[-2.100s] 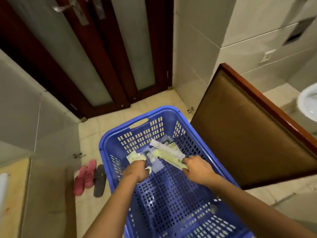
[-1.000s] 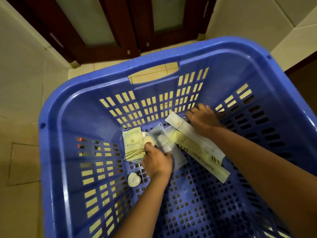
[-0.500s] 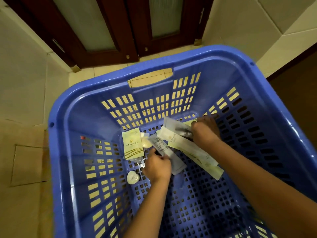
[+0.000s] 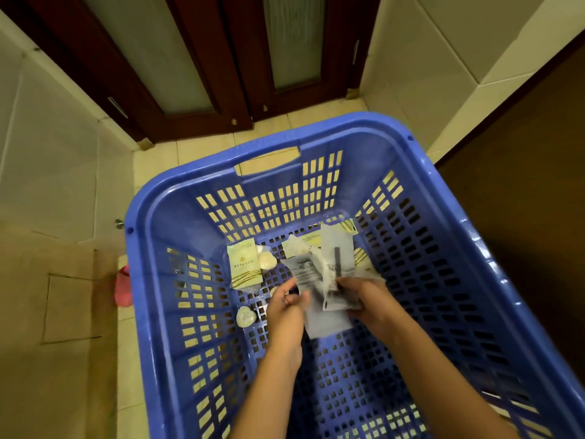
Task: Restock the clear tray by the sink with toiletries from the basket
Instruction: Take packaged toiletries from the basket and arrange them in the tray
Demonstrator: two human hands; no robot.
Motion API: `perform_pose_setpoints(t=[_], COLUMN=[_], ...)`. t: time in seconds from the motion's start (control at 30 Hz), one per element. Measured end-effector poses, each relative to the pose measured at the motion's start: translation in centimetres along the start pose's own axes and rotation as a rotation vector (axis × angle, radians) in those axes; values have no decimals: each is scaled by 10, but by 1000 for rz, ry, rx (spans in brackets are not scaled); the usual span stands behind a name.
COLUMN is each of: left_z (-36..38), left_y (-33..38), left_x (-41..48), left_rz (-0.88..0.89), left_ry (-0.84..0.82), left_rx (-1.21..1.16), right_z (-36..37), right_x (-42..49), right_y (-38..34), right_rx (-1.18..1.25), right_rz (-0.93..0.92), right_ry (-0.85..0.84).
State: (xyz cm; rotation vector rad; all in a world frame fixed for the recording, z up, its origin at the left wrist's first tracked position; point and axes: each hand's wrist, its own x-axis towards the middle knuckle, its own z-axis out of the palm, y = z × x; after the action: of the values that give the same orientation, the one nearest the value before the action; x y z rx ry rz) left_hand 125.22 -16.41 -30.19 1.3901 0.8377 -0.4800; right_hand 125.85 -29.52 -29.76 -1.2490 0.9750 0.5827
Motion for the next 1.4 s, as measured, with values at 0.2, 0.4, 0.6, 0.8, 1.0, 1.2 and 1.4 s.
perform_pose_setpoints(t=[0.2,0.4,0.6,0.8,1.0,1.2,1.4], left_z=[-8,-19,-19,-22,-22,-24,-47], left_y=[17,59,101,130,149,159,154], left_x=[-59,-135,-212,-268,-300,-331,-374], left_rz=[97,187,216,300,278,251,228], left_ry=[-125,-220,-293,-347,-412,-606,-939], left_rx=[-38,-54,-44,88,116,139,315], right_z=[-9,-20,-25,-45,-71,-85,-67], right_x=[-60,-154,-237,-292,-335,-384,-452], right_y=[0,-25,-47,-63,-58,-35,18], right_rx=[94,73,64,112,185,260,438], right_rz=[-100,-343,-450,-504,-515,-564,-710], right_ry=[-92,-235,-288,-228,-117,24,213])
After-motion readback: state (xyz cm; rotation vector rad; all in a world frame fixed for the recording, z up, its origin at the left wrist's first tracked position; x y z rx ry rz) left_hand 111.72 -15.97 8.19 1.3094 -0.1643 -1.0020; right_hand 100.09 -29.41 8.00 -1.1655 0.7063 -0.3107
